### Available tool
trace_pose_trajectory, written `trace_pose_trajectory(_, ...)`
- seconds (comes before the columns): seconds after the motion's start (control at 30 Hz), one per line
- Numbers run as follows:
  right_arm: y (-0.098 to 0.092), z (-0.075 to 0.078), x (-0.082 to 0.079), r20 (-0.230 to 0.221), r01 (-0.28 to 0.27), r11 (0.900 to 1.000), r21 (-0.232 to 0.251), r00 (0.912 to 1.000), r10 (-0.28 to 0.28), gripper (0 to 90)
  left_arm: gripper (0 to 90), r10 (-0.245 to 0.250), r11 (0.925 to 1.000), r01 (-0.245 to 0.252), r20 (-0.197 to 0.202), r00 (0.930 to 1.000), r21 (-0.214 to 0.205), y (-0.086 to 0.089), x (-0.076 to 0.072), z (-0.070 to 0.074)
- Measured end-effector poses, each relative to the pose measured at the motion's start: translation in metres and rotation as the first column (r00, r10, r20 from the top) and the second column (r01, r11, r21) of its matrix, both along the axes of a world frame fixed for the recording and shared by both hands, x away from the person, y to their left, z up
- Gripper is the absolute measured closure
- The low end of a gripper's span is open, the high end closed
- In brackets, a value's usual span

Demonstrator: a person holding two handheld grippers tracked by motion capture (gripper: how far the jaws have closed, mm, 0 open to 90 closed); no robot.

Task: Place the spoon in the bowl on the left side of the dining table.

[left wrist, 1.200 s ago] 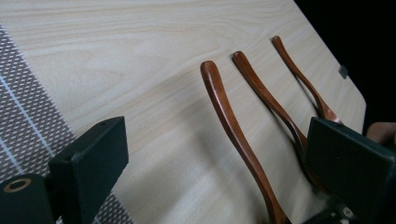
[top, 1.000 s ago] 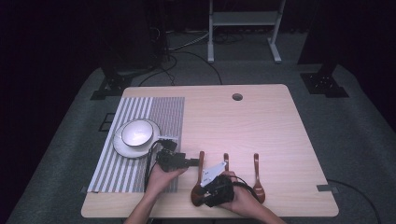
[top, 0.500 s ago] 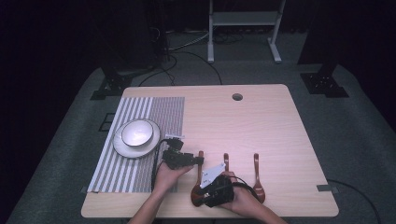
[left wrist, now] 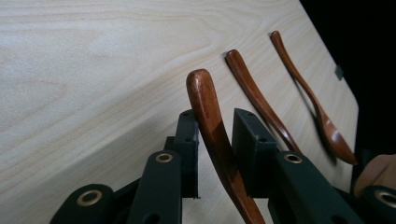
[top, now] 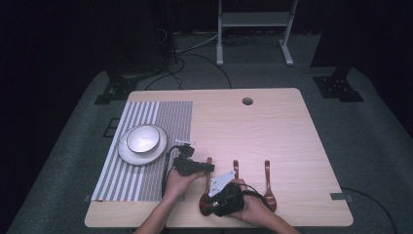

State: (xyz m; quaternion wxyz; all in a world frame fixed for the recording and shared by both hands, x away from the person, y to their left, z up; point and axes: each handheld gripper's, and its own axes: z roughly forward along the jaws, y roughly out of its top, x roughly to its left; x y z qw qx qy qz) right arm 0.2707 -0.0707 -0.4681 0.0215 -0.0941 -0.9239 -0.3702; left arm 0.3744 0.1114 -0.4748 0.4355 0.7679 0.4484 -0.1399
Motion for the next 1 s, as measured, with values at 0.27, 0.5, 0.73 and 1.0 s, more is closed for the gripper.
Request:
trace_pose_trajectory(0.27, -0.001, 0.001, 0.000, -0.019, 0.002, 1.0000, -0.001, 0.9998, -0.002, 62.1, 76.7, 0.015, 0.9966, -0.019, -0.049, 0.9987, -0.080, 0.004, 0.001, -0.004)
trace_pose_trajectory(0.5, -0.011, 0.005, 0.003, -0.080, 0.029, 0.9986, 0.043, 0.9965, -0.026, 58.0, 83.6, 0.000, 0.9893, -0.012, -0.082, 0.9966, -0.145, 0.004, -0.001, -0.003)
trace_pose_trajectory(0.73, -0.038, 0.013, 0.009, -0.106, 0.098, 0.9922, 0.078, 0.9904, -0.089, 55.5, 84.1, -0.003, 0.9910, -0.007, -0.079, 0.9968, -0.134, 0.003, -0.004, 0.005)
trace_pose_trajectory(1.0, -0.071, 0.017, 0.013, -0.135, 0.167, 0.9804, 0.104, 0.9789, -0.153, 52.1, 84.1, -0.006, 0.9949, 0.001, -0.050, 0.9987, -0.101, 0.006, -0.003, 0.018)
